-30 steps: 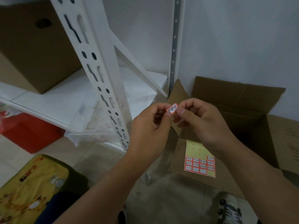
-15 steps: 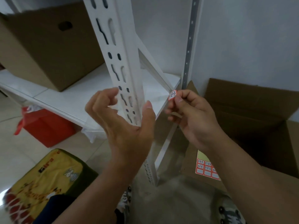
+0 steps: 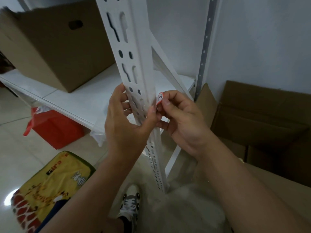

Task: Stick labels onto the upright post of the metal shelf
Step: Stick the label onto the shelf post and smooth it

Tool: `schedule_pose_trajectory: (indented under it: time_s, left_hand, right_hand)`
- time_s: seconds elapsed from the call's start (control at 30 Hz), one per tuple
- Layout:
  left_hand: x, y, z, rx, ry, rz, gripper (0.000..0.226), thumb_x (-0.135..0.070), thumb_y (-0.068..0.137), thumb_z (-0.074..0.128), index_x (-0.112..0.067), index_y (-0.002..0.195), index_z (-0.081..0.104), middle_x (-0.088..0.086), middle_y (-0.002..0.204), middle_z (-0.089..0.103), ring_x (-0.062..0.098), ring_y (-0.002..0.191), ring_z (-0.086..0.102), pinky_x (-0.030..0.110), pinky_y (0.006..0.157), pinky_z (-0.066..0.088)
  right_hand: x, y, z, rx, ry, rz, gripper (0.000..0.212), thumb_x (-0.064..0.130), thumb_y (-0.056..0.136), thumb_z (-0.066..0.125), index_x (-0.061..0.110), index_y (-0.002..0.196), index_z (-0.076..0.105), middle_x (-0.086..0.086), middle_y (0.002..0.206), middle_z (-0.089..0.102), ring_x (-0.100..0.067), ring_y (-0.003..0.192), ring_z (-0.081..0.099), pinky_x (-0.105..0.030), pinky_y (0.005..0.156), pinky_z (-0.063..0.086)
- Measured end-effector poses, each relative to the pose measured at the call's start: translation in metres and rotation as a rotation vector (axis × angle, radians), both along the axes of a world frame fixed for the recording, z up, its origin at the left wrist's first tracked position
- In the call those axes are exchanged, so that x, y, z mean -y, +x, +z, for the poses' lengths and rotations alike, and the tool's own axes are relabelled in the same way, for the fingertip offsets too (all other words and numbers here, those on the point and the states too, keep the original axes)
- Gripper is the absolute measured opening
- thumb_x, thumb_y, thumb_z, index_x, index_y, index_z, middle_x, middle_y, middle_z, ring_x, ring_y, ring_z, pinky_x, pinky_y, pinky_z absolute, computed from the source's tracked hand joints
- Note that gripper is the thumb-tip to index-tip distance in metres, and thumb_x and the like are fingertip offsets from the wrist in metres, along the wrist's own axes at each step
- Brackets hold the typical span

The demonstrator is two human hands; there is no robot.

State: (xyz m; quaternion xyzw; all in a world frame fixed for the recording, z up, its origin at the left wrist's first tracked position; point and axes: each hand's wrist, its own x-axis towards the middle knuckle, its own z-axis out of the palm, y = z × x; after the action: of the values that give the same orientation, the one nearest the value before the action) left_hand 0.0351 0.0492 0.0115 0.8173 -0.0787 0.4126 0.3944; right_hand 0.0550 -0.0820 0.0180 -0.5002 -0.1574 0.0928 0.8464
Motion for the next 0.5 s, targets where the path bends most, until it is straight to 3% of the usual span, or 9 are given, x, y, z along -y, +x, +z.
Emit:
schedule_pose_trajectory:
  time_s: [0.23, 0.5]
  left_hand:
    - [0.0036, -0.0028, -0.0015, 0.003, -0.041, -0.028, 0.073, -0.045, 0.082, 0.059, -0.002, 0.138, 0.036, 0.004, 0.122, 0.052, 0.011, 0.099, 0.058, 0.015, 0.078, 0.053]
    - [0.0069, -0.0029, 0.0006, -0.012, -0.077, 0.010, 0.072, -0.047, 0.081, 0.061, -0.003, 0.134, 0.039, 0.012, 0.120, 0.056, 0.018, 0.098, 0.063, 0.020, 0.075, 0.056]
  right_hand:
    - [-0.0029, -0.0025, -0.0014, 0.040, -0.080, -0.075, 0.008, 0.006, 0.098, 0.047, 0.006, 0.092, 0.052, -0.017, 0.089, 0.055, -0.018, 0.073, 0.056, -0.032, 0.069, 0.053]
    - [-0.0066, -0.0049, -0.0009, 0.054, -0.115, -0.124, 0.011, 0.008, 0.097, 0.050, 0.010, 0.088, 0.055, -0.005, 0.083, 0.060, -0.020, 0.077, 0.057, -0.032, 0.072, 0.056]
